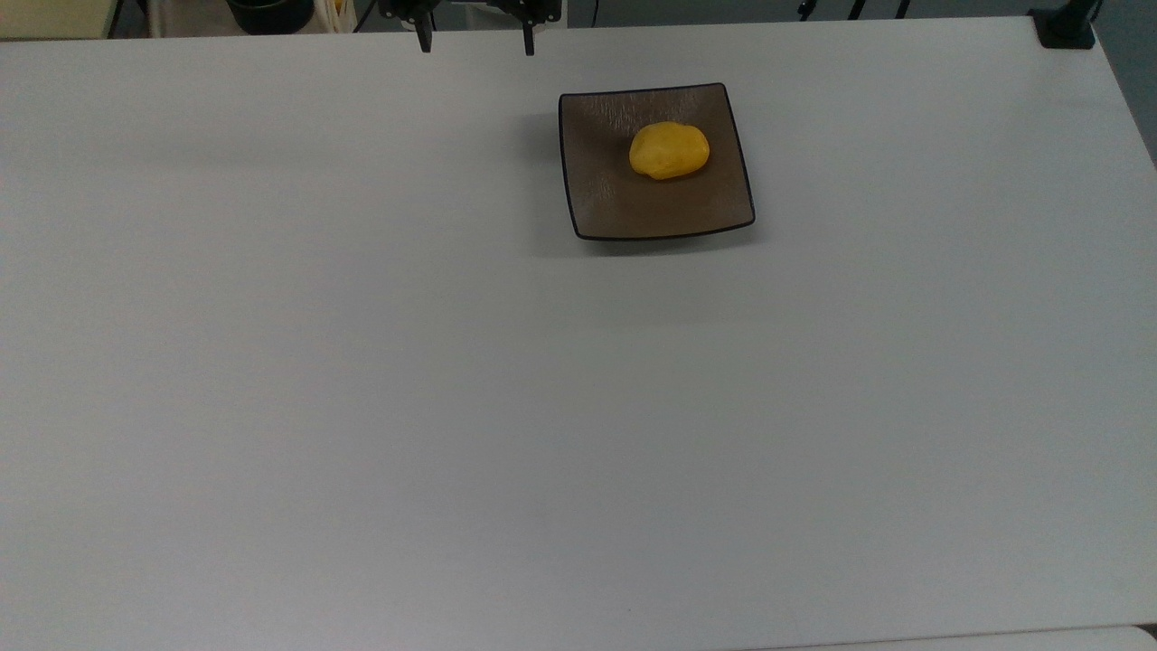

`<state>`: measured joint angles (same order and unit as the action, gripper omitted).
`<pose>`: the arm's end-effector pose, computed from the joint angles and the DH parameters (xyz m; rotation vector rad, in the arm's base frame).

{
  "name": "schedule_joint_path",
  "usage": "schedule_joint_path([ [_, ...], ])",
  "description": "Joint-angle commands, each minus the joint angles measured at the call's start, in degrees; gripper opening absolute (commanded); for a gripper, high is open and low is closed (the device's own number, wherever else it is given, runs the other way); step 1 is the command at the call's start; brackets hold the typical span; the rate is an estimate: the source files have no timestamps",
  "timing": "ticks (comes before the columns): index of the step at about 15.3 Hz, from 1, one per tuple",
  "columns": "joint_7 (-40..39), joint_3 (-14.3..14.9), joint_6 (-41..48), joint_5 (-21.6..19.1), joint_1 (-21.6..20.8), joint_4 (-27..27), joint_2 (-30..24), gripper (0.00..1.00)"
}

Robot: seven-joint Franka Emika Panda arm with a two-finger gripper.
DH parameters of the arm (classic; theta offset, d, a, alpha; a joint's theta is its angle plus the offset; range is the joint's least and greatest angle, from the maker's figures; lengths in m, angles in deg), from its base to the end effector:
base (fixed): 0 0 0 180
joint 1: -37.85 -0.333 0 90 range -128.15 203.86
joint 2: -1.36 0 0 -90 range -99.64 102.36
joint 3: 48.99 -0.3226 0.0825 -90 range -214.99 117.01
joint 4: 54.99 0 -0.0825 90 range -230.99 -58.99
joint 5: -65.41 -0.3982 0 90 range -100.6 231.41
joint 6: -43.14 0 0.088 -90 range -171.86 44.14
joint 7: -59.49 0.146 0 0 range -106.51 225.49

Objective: Put potatoes on a ceramic plate

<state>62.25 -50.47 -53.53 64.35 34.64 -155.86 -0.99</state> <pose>0.5564 0.0483 0.5326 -3.1256 -0.0488 0.0521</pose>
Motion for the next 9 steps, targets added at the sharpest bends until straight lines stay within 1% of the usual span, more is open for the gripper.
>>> schedule_joint_path([
  [1,-0.9,-0.5,1.4,0.7,0.5,-0.1,-0.9,1.0],
  [9,-0.6,-0.3,0.4,0.0,0.8,-0.1,-0.5,1.0],
])
